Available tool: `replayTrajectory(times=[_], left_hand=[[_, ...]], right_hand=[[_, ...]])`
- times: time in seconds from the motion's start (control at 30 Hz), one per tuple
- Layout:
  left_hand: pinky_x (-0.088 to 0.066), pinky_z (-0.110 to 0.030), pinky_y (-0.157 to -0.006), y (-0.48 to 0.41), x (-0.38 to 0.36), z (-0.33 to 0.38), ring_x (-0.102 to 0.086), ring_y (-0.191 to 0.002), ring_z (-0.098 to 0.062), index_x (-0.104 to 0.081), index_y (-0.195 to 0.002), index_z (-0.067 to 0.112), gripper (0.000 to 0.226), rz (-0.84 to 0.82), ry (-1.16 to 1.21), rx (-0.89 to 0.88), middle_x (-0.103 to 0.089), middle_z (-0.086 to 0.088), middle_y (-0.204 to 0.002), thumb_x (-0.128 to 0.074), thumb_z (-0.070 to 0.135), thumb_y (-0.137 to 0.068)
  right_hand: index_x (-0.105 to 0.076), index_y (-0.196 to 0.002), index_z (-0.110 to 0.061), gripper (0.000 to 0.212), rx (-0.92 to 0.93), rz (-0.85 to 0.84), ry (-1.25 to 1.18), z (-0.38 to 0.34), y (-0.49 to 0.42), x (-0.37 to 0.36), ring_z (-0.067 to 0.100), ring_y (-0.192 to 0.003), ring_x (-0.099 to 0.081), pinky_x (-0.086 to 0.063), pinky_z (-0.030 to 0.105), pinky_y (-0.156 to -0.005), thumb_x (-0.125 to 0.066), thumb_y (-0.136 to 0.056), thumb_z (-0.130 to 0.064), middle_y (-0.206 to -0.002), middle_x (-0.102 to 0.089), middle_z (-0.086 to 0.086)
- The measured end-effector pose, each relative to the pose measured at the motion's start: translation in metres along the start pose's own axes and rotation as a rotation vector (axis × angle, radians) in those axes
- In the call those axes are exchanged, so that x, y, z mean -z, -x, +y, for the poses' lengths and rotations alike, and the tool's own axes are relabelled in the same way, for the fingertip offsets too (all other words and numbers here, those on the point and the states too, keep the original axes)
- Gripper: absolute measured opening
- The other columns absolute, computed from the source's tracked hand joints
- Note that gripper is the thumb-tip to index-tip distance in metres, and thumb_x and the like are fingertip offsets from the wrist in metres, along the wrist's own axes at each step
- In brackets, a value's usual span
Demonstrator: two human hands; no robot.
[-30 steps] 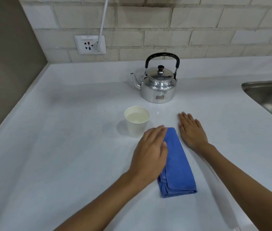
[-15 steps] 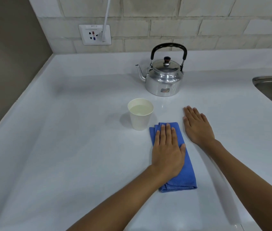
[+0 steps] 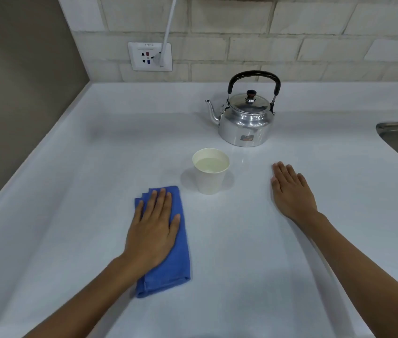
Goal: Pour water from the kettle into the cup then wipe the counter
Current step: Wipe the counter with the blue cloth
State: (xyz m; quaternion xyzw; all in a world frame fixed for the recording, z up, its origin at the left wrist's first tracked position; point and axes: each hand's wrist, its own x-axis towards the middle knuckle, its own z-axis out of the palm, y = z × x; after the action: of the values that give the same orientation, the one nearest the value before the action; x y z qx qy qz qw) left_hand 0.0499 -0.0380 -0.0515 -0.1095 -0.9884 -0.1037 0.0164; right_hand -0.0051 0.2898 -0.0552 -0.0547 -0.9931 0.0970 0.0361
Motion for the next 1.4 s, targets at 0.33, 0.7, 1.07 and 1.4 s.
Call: replayTrajectory(times=[0.33,0.7,1.07,1.4], left_hand=[[0.013,-0.03,-0.114,-0.03,-0.006,0.025,0.01,-0.142,-0.013,0.006,-0.144,0.014,0.055,0.02,0.123,-0.054,0.005,-0.001,-0.156,-0.014,0.037,-0.097],[0.003,-0.033,-0.117,-0.09,0.01,-0.035,0.002,-0.142,-0.013,-0.007,-0.145,0.014,0.054,-0.019,0.122,-0.025,-0.005,0.0,-0.156,-0.022,0.035,-0.098],[0.013,-0.02,-0.11,-0.063,-0.006,-0.023,0.015,-0.135,0.003,0.009,-0.138,0.031,0.053,0.012,0.205,-0.206,0.006,0.017,-0.149,-0.018,0.045,-0.095],[0.004,-0.037,-0.117,-0.164,0.003,-0.025,0.004,-0.143,-0.019,-0.003,-0.145,0.012,0.056,-0.007,0.098,0.068,-0.002,-0.003,-0.157,-0.02,0.035,-0.097]], right_hand=[[-0.009,-0.147,-0.015,0.05,-0.005,0.012,0.002,0.001,-0.001,-0.003,0.018,-0.144,-0.004,-0.006,0.038,-0.117,-0.016,-0.1,-0.028,-0.157,-0.009,0.001],[-0.008,-0.148,-0.015,0.05,-0.028,0.014,0.007,-0.004,0.001,-0.002,0.017,-0.144,-0.003,-0.005,0.037,-0.117,-0.016,-0.1,-0.027,-0.157,-0.007,0.0],[-0.006,-0.147,-0.016,0.05,-0.022,0.019,0.016,-0.003,0.002,-0.001,0.016,-0.144,-0.002,-0.005,0.036,-0.117,-0.017,-0.1,-0.027,-0.157,-0.006,0.0],[-0.007,-0.147,-0.015,0.049,-0.026,0.008,0.03,-0.006,0.0,0.003,0.016,-0.144,-0.002,-0.005,0.035,-0.117,-0.02,-0.1,-0.024,-0.157,-0.006,0.0]])
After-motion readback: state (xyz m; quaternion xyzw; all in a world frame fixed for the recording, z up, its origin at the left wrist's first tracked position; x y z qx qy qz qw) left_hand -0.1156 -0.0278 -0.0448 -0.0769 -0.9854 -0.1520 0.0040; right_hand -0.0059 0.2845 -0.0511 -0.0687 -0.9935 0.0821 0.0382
